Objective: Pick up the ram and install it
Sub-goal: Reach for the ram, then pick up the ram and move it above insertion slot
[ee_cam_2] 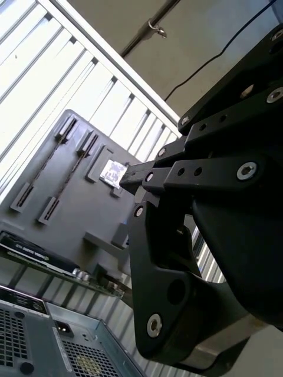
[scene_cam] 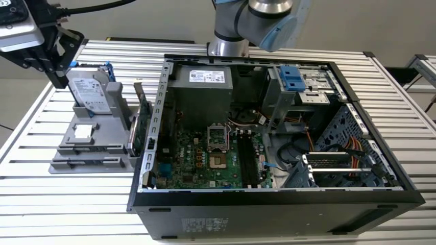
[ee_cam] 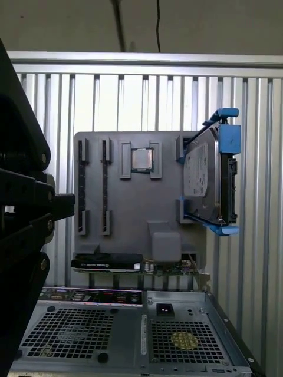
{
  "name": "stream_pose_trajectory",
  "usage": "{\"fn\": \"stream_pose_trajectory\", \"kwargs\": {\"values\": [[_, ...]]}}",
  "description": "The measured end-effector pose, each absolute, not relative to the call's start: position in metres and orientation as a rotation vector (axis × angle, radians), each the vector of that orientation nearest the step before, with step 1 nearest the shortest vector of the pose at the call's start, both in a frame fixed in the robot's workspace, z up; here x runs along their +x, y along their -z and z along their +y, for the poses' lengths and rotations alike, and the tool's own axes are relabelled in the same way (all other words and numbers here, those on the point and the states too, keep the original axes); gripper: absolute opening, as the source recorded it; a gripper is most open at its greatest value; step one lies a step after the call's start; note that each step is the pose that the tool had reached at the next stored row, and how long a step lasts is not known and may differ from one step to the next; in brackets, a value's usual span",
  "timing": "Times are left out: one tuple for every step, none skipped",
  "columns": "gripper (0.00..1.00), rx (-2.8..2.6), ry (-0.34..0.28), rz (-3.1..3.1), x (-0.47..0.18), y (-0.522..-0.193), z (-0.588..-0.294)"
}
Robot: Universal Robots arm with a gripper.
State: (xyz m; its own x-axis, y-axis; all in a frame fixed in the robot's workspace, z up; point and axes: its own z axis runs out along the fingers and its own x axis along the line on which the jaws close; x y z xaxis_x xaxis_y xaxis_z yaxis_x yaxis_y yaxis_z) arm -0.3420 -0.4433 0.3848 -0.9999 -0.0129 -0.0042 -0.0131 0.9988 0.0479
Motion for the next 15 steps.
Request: {"fn": "stream_pose_trajectory", "kwargs": {"values": [[0.0, -0.024, -0.075, 3.137, -0.342, -0.3848, -0.4433], [0.0, -0.028, -0.075, 3.137, -0.342, -0.3847, -0.4433], [0.0, -0.031, -0.075, 3.137, -0.342, -0.3847, -0.4433], [0.0, -0.034, -0.075, 3.137, -0.342, -0.3847, -0.4433], [0.0, -0.036, -0.075, 3.137, -0.3419, -0.3848, -0.4434], [0.0, -0.036, -0.075, 3.137, -0.3419, -0.3847, -0.4434], [0.0, -0.036, -0.075, 3.137, -0.3419, -0.3848, -0.4434], [0.0, -0.036, -0.075, 3.137, -0.3419, -0.3847, -0.4434], [0.0, -0.036, -0.075, 3.137, -0.3419, -0.3847, -0.4434], [0.0, -0.036, -0.075, 3.137, -0.3419, -0.3848, -0.4434], [0.0, -0.036, -0.075, 3.137, -0.3419, -0.3848, -0.4434], [0.0, -0.038, -0.075, 3.137, -0.342, -0.3847, -0.4433], [0.0, -0.042, -0.075, 3.137, -0.342, -0.3848, -0.4433], [0.0, -0.046, -0.075, 3.137, -0.342, -0.3848, -0.4433], [0.0, -0.051, -0.075, 3.137, -0.342, -0.3847, -0.4433]]}}
